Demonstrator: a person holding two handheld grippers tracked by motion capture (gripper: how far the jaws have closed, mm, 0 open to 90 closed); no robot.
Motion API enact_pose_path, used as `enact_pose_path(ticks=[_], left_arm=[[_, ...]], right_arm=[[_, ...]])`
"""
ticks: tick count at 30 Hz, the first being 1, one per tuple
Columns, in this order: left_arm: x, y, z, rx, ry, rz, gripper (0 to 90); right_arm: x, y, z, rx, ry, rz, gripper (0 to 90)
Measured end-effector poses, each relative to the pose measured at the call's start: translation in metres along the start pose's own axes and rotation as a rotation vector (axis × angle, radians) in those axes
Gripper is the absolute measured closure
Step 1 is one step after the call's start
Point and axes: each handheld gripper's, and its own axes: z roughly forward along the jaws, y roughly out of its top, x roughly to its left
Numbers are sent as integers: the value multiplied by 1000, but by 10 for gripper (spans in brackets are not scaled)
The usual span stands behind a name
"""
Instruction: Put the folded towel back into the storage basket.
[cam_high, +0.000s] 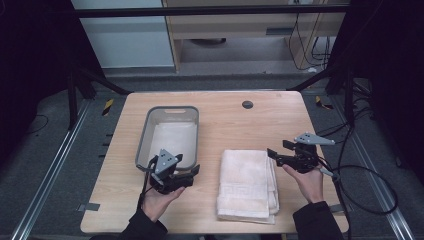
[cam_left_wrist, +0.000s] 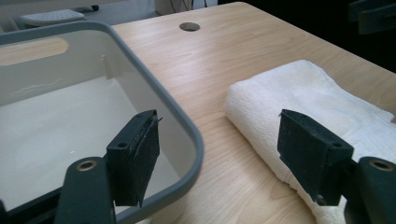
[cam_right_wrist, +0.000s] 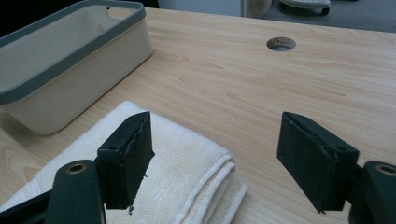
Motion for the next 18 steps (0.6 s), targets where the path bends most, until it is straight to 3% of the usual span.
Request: enact_pose_path(ticks=[18], left_arm=[[-37,-13,28,76,-63,37,335]], right_arm=[[4,-7,16,63,-6,-13,232]])
